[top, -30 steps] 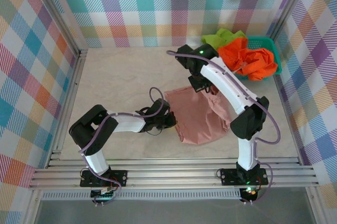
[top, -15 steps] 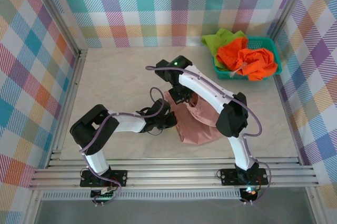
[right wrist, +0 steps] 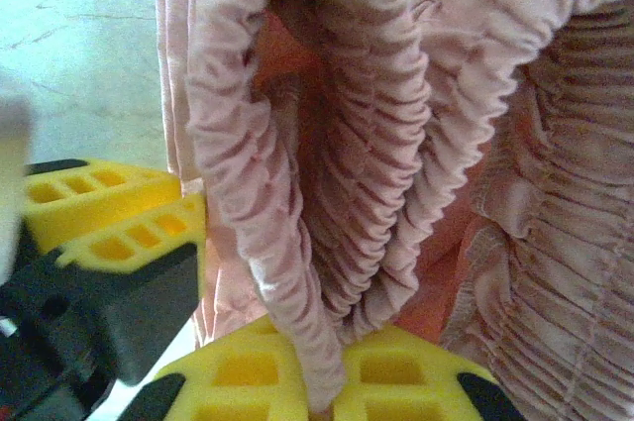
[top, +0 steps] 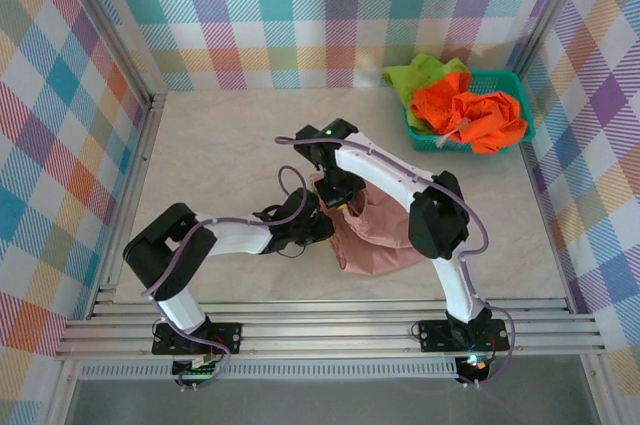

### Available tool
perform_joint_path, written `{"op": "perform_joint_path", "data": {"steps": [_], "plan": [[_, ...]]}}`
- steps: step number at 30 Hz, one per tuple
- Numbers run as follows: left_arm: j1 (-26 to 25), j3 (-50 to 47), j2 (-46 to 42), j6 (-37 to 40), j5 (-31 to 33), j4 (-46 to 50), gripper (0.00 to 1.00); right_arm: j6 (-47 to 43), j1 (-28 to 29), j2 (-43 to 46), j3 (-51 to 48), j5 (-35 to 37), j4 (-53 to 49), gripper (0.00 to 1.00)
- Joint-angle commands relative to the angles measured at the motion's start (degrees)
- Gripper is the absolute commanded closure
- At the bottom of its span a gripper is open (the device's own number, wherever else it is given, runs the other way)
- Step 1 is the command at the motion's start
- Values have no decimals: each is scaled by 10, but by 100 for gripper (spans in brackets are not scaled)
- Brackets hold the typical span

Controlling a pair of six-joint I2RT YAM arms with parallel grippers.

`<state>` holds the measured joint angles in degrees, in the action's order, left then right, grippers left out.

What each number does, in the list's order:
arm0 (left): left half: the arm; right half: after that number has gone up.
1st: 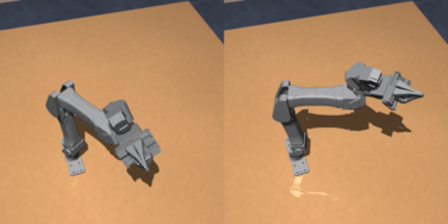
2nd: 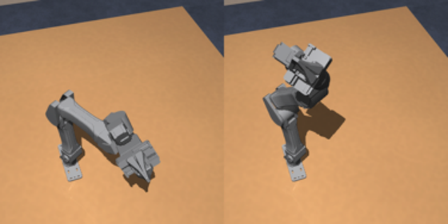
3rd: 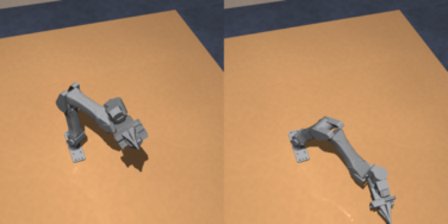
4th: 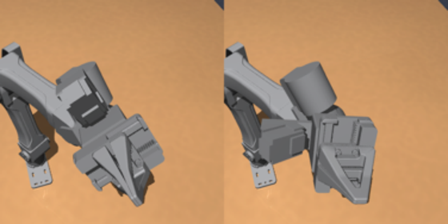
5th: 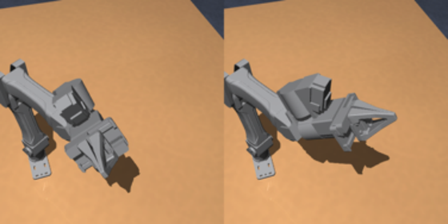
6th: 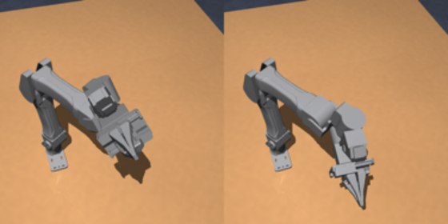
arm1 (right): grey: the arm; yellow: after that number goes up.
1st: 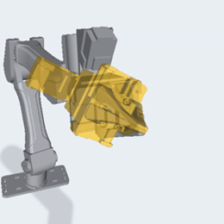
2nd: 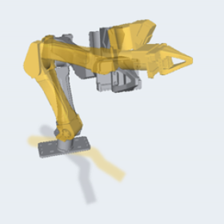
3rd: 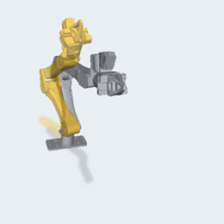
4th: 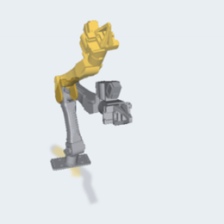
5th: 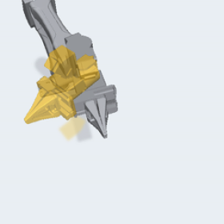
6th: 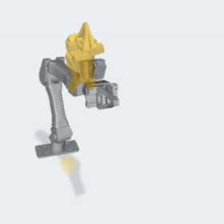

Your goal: Fold and stack the shorts

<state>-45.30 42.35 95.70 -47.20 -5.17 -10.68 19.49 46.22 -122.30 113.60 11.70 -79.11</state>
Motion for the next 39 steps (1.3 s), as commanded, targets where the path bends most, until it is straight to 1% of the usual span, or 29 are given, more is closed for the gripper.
{"op": "perform_joint_path", "data": {"steps": [1,2,5,8,10,13,15,18,20,21,22,24,26,30,31,35,39], "plan": [[-7,-37,-71,-20,72,41,70,5,4,-11,-1,-65,25,78],[-7,-47,-91,-25,87,46,66,2,4,-11,4,-80,28,74],[-7,-80,-159,-37,131,72,47,-8,2,4,30,-126,35,53],[-6,-103,-243,-42,171,110,34,-15,2,48,58,-185,52,43],[-4,-109,-298,-41,191,135,24,-13,-1,96,52,-222,79,37],[10,-101,-373,-22,184,145,8,1,-14,186,-18,-252,146,24],[24,-75,-390,-8,156,149,2,24,-31,251,-108,-282,217,15],[54,-17,-375,-6,82,140,0,86,-67,354,-267,-348,355,4],[74,18,-339,-23,26,117,0,143,-91,405,-366,-392,451,3],[82,35,-316,-38,-4,95,0,183,-101,431,-422,-413,520,3],[88,47,-294,-55,-30,66,0,220,-104,454,-471,-421,582,2],[95,70,-248,-84,-63,20,0,285,-104,483,-548,-422,679,0],[97,105,-197,-102,-85,4,0,367,-104,497,-616,-424,780,0],[97,149,-115,-133,-109,-31,0,494,-100,491,-714,-398,955,0],[99,155,-95,-142,-113,-41,0,512,-98,485,-727,-390,979,0],[104,159,-25,-190,-134,-110,0,562,-82,469,-765,-345,1044,1],[107,168,17,-195,-140,-122,0,588,-69,446,-778,-330,1076,1]]}}
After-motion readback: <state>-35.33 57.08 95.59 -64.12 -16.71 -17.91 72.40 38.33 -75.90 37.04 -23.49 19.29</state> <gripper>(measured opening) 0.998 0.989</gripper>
